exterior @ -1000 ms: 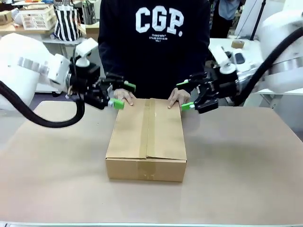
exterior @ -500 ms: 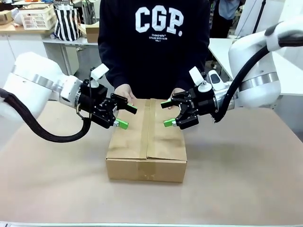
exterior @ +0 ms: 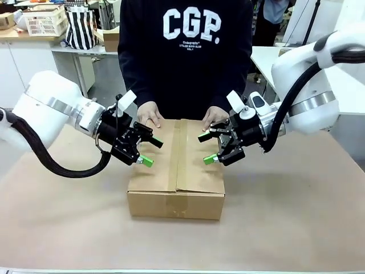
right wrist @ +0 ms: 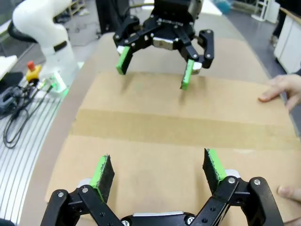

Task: Pack the gift set into the box.
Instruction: Press and hold the closed box until the human finishes sealing it.

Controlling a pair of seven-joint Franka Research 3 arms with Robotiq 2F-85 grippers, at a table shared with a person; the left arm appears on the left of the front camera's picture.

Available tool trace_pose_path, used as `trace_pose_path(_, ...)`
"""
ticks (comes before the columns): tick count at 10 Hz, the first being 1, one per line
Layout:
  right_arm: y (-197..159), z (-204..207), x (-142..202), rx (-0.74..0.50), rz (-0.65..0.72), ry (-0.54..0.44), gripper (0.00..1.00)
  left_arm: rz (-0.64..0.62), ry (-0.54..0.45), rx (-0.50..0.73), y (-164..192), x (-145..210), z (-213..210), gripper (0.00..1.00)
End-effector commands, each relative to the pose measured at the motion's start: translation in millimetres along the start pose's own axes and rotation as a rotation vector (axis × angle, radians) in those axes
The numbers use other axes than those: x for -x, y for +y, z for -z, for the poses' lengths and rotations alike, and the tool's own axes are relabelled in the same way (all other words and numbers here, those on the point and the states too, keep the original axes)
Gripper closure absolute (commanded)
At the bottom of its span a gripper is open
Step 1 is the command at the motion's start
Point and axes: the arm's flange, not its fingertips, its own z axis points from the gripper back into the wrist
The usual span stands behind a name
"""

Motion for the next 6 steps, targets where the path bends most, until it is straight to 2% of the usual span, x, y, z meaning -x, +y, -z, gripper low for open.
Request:
trace_pose_path(1,3,-6,10,0.021,0.064,0.017,0.0,-0.003,0.016,0.018,-1,13,3,0.0)
trace_pose_path(3,4,3,23,0.03,0.123,0.011,0.0,-0.054,0.023,0.014,-3,27,8,0.0)
trace_pose_path(6,-1,15,37,0.069,0.157,0.014,0.0,-0.063,0.031,-0.006,-4,31,10,0.0)
